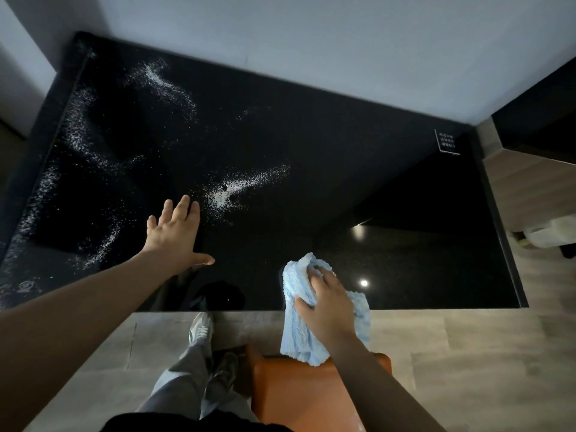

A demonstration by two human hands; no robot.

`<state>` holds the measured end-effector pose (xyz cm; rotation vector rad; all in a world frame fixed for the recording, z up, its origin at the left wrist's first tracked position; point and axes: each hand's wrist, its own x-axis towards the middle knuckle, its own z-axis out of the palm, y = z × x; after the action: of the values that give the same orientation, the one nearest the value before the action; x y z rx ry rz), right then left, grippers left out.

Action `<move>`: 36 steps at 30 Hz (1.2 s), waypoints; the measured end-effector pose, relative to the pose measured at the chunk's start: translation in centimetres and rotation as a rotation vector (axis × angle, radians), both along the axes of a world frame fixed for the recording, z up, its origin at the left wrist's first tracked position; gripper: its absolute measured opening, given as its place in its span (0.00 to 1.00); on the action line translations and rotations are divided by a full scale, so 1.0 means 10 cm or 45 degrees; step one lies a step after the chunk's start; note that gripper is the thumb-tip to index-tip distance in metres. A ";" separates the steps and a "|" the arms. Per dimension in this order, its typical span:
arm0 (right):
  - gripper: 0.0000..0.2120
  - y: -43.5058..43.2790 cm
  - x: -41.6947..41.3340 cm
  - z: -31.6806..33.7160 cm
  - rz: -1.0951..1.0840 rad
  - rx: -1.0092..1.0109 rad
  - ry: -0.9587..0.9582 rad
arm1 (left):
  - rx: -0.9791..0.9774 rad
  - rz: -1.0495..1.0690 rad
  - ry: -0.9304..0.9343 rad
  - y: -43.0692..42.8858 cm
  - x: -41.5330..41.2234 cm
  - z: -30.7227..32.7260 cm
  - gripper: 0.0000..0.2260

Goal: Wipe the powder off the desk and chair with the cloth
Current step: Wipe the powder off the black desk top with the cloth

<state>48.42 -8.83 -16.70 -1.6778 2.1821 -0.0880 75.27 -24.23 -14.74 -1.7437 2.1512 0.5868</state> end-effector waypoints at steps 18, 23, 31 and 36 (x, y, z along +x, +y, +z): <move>0.07 0.49 -0.01 0.44 -0.069 -0.023 -0.180 | 0.022 0.038 -0.008 0.90 0.01 0.31 0.51; 0.09 0.13 0.01 0.71 -0.080 -0.161 -0.209 | -0.021 0.058 0.033 0.76 0.08 0.47 0.48; 0.08 -0.81 0.17 1.15 -0.144 -0.391 -0.247 | 0.021 0.060 0.161 0.30 0.41 0.55 0.44; 0.06 -1.32 0.34 1.24 -0.172 -0.445 -0.225 | 0.040 -0.007 0.268 -0.17 0.61 0.61 0.41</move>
<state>51.78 -22.01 -4.33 -1.6181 2.2360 -0.6631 81.39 -25.94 -8.68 -1.7273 2.2699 0.8311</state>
